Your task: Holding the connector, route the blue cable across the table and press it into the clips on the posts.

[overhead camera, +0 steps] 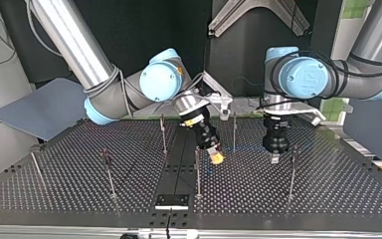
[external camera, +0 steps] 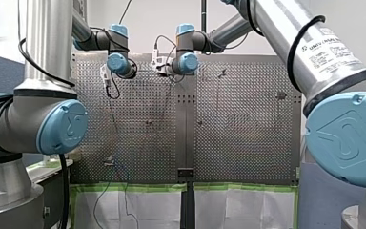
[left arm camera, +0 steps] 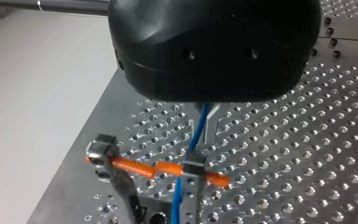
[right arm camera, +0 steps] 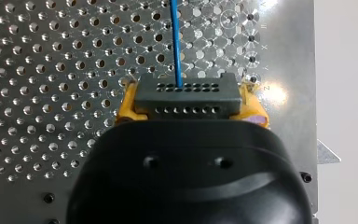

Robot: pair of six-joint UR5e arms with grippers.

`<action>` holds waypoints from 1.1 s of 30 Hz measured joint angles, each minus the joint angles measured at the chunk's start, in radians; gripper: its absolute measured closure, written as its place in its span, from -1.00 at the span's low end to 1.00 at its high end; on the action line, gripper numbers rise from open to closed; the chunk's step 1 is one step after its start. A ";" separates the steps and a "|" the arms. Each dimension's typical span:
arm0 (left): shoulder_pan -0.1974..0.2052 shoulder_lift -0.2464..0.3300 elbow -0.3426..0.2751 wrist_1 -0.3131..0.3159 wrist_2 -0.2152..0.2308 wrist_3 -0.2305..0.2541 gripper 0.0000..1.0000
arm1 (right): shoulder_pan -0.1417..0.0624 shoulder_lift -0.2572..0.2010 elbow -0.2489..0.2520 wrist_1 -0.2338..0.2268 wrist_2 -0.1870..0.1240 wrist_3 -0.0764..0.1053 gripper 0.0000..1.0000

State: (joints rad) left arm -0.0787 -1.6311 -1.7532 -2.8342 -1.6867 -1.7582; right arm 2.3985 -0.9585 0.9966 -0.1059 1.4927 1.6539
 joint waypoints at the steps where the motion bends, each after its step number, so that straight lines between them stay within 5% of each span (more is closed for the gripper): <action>1: -0.001 0.000 0.000 -0.002 -0.001 0.001 1.00 | 0.000 0.000 0.000 0.000 0.000 0.000 1.00; 11: -0.011 0.010 -0.045 -0.030 -0.047 0.014 1.00 | 0.012 0.003 0.004 0.010 0.014 0.004 1.00; 18: -0.012 0.015 -0.105 0.018 -0.092 -0.009 1.00 | 0.013 0.008 0.043 0.011 0.025 0.001 1.00; 33: -0.031 -0.021 -0.233 0.146 -0.084 -0.020 1.00 | 0.001 0.064 0.156 0.007 0.022 -0.014 1.00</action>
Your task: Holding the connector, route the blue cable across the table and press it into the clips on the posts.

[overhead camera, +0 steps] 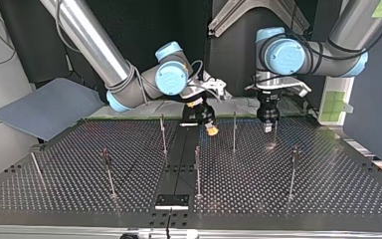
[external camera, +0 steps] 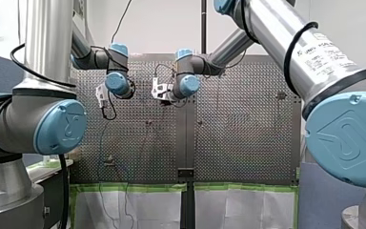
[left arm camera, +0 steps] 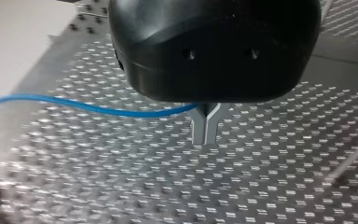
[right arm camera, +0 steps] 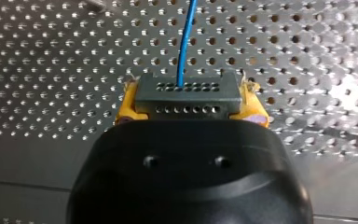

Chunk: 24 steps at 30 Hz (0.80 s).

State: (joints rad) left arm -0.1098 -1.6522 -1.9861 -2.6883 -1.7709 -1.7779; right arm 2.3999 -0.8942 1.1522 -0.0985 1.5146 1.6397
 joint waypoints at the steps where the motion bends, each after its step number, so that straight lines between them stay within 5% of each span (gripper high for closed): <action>1: -0.002 -0.007 -0.007 0.007 -0.001 0.001 1.00 | -0.001 0.002 0.002 0.001 -0.001 0.000 1.00; 16: -0.022 -0.095 -0.112 0.124 0.003 -0.010 1.00 | -0.025 0.009 0.082 -0.035 -0.001 -0.014 1.00; 24: -0.020 -0.145 -0.117 0.189 0.048 -0.017 1.00 | -0.028 0.027 0.107 -0.082 -0.034 -0.014 1.00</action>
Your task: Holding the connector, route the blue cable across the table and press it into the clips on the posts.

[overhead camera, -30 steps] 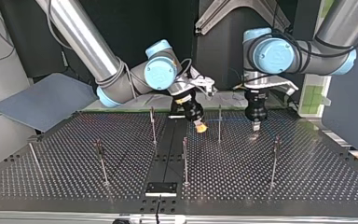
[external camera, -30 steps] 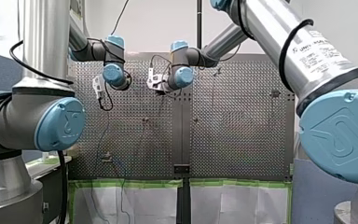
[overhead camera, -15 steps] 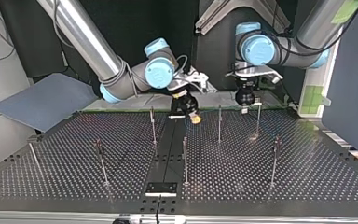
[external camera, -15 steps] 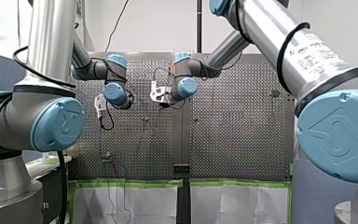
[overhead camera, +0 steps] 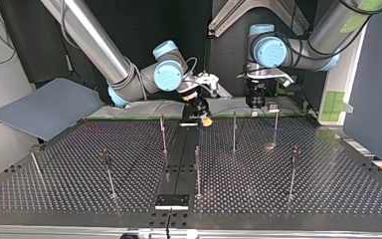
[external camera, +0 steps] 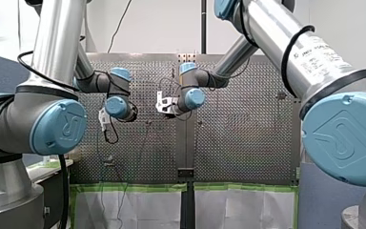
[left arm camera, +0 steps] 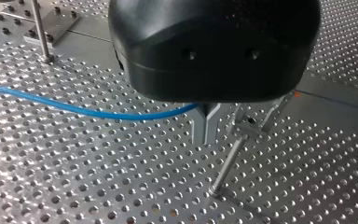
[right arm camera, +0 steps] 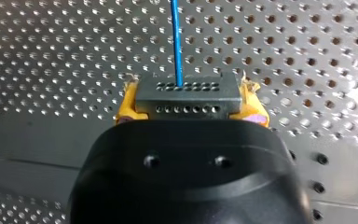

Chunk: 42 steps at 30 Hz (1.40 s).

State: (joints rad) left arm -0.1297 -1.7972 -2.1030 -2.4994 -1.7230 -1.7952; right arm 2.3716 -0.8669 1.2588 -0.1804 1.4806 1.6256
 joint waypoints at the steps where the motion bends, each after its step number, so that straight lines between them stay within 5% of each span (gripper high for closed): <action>1: 0.002 -0.007 0.001 0.007 0.002 0.000 1.00 | 0.000 0.007 0.000 -0.003 -0.004 0.000 1.00; 8: 0.021 -0.067 0.012 0.066 -0.005 -0.003 1.00 | 0.000 0.052 0.000 -0.038 -0.018 0.002 1.00; 21: 0.027 -0.176 0.045 0.138 0.031 -0.022 1.00 | -0.015 0.059 -0.001 -0.100 -0.032 0.024 1.00; 42: 0.041 -0.186 0.061 0.161 0.099 -0.028 1.00 | -0.041 0.087 -0.001 -0.105 -0.034 0.042 1.00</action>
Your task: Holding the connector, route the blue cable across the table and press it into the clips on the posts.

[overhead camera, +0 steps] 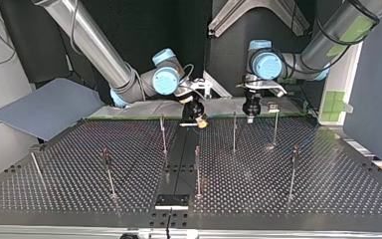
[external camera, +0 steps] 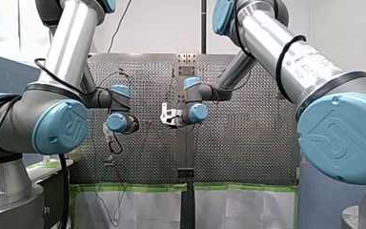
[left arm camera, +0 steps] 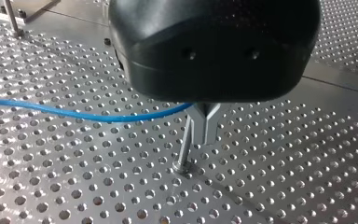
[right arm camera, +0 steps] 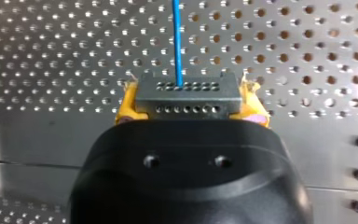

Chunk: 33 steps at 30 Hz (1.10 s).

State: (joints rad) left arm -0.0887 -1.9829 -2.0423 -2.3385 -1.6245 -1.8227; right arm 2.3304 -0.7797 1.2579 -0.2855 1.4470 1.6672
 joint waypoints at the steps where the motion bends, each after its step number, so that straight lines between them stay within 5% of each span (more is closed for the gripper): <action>1: 0.000 0.000 0.000 0.003 0.003 0.000 1.00 | -0.001 0.003 0.000 0.000 0.001 0.000 1.00; 14: 0.012 -0.004 0.019 0.036 0.020 -0.035 1.00 | -0.027 0.009 -0.001 -0.019 0.001 0.004 1.00; 24: 0.015 -0.077 0.095 0.025 0.073 -0.032 1.00 | -0.051 0.010 -0.001 -0.024 -0.003 0.004 1.00; 33: 0.019 -0.130 0.139 0.000 0.038 -0.010 1.00 | -0.062 0.012 -0.001 -0.032 -0.010 0.004 1.00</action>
State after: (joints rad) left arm -0.0694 -2.1126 -1.9036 -2.3385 -1.5866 -1.8330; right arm 2.2680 -0.7675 1.2571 -0.3176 1.4366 1.6708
